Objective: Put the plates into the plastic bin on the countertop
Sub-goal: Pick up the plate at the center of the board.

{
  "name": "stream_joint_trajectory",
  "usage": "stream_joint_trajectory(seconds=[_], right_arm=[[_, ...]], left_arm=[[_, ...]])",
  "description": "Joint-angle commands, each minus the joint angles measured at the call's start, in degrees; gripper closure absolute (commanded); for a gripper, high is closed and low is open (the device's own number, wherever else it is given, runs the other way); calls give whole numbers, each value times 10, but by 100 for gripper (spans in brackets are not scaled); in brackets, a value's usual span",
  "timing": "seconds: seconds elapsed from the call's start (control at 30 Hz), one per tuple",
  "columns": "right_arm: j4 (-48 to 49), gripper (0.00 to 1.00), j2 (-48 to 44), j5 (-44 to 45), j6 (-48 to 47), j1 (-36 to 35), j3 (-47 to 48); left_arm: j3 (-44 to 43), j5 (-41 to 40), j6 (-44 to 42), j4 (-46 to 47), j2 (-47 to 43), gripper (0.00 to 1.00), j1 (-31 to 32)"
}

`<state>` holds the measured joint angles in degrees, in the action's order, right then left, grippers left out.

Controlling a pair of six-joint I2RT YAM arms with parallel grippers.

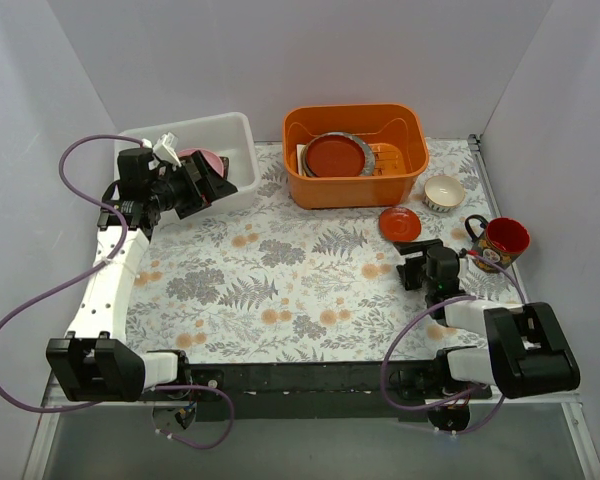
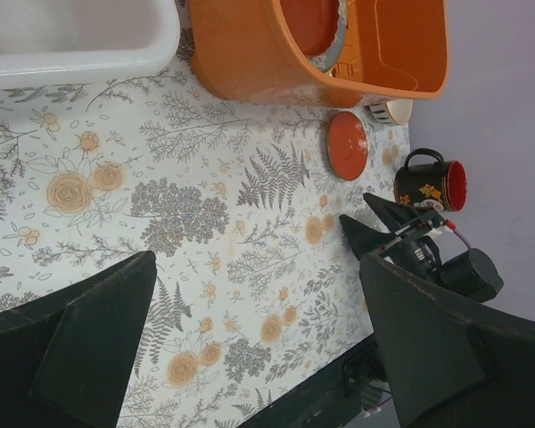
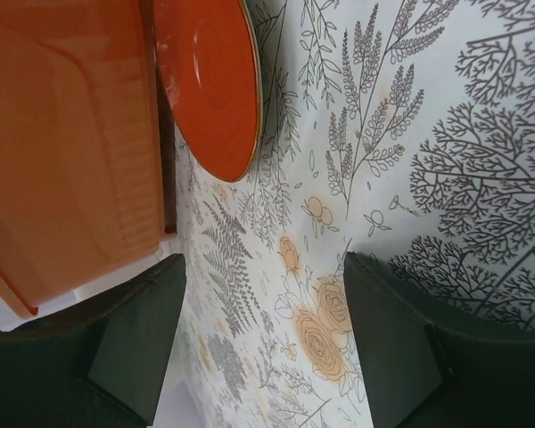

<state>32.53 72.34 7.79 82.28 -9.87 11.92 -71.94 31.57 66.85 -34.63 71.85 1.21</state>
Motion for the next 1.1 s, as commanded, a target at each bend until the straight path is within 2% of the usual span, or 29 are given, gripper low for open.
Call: stream_joint_trajectory(seconds=[0.0, 0.3, 0.4, 0.53, 0.67, 1.03, 1.07], right_arm=[[7, 21, 33, 23, 37, 1, 35], [-19, 22, 79, 65, 71, 0, 74], [-12, 27, 95, 71, 84, 2, 77], [19, 43, 134, 53, 103, 2, 73], [51, 46, 158, 44, 111, 1, 74], [53, 48, 203, 37, 118, 10, 104], [55, 52, 206, 35, 121, 10, 105]], left_arm=[[8, 16, -8, 3, -28, 2, -1], [22, 25, -7, 5, -40, 2, 0], [26, 25, -9, 0, -44, 2, 0], [33, 34, -11, 3, -54, 2, 0], [32, 34, -17, -1, -63, 2, 0], [30, 39, -17, -10, -71, 2, 0], [30, 38, -17, -10, -72, 2, 0]])
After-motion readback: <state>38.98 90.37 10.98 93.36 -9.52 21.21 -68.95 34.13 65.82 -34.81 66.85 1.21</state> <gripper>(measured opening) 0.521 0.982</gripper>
